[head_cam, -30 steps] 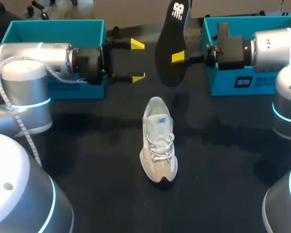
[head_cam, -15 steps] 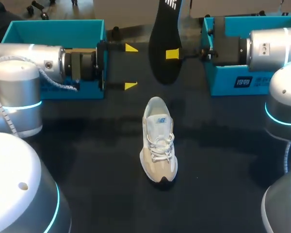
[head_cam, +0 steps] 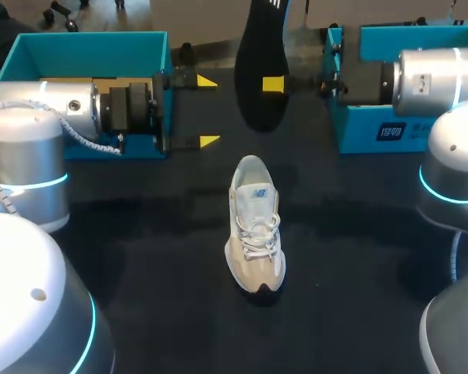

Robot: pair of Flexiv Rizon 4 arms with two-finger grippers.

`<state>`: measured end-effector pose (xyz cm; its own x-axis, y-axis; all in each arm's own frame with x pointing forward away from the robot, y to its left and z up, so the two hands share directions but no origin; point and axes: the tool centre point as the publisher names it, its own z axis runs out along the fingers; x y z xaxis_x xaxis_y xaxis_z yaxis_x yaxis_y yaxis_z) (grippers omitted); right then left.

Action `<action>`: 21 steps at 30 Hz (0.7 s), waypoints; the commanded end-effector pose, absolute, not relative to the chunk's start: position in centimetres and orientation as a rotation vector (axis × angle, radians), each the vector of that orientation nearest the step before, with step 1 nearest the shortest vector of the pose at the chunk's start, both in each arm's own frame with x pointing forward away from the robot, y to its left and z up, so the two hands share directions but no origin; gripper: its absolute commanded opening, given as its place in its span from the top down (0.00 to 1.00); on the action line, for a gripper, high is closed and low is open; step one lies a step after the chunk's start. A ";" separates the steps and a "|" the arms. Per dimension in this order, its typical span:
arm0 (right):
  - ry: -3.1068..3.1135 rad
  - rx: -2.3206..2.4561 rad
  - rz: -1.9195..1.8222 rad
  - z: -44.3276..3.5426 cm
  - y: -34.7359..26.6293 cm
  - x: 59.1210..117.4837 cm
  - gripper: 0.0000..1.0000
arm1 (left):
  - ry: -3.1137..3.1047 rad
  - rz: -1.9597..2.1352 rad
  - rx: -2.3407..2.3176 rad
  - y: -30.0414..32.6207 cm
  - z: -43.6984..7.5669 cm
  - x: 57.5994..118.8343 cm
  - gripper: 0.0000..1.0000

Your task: Take the shoe out of the shoebox, open the shoe tongue, remove and reinsert the insole, then place the shoe into the shoebox

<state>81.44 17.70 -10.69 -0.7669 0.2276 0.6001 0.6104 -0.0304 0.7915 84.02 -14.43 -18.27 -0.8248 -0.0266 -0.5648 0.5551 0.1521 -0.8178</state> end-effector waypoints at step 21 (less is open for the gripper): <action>-1.957 -0.889 -1.868 -10.7 17.9 81.4 1.00 | 2.273 -1.611 0.507 -15.2 -20.8 83.4 0.00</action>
